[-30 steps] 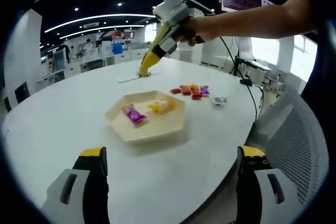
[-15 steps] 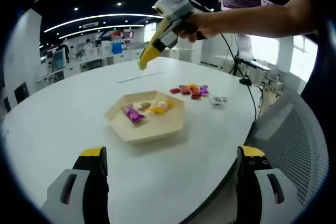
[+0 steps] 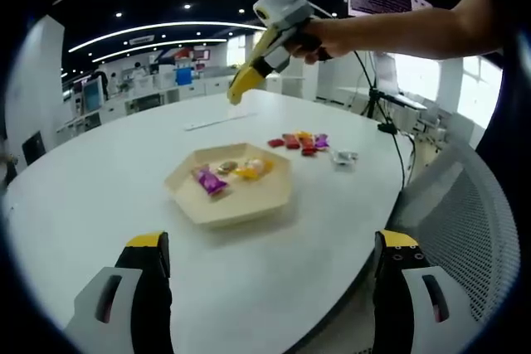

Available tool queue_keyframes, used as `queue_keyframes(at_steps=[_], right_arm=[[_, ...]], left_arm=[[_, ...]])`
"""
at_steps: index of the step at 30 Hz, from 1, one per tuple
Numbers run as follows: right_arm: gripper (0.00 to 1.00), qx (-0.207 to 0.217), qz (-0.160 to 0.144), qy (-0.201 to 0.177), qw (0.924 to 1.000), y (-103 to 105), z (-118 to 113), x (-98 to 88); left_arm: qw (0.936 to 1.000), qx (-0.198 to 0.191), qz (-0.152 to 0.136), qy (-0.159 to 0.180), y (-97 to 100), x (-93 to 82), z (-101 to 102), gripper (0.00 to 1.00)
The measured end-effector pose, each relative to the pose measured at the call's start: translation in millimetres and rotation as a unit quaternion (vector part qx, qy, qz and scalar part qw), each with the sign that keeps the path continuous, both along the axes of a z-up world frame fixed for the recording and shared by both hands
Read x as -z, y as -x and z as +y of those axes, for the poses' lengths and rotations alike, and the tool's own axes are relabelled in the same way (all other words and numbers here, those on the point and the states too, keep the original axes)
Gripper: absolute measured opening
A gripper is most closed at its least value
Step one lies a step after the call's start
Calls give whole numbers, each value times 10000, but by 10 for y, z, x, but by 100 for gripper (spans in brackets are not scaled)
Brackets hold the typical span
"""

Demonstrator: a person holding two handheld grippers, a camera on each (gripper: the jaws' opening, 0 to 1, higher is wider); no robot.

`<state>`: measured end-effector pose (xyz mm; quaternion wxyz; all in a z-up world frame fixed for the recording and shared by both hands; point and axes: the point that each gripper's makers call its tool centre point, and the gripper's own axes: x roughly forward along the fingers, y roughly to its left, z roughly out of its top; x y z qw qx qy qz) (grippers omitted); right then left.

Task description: Place the target food into the container with the food tongs after gripping and lifting it, then release it inside without dropping or visibly crushing the food.

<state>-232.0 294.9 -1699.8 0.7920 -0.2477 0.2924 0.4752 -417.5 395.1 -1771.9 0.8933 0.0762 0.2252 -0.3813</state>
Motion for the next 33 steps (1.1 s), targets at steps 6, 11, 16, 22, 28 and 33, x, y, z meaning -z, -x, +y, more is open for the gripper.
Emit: queue_keyframes(at_steps=[6,11,16,22,28,33], right_arm=[[25,24,3,-29,10000,42,-102,-23],[25,68,-13,-32,10000,59,-197,-45],[25,125,-22,-41,9999,78,-317,-63],[25,199,-21,-20,9998,103,-506,-51],[25,262,-33,-2,9997,96,-703,-36],[25,272,-74,10,9996,91,-887,8]], left_arm=[[10000,-23,-3,10,-4,-4,8,99],[10000,-24,0,-2,1,-8,6,99],[10000,-3,9,-16,2,3,0,99],[10000,-16,2,-17,1,0,4,99],[10000,-12,21,-25,0,12,6,99],[10000,-13,34,-38,3,17,7,99]])
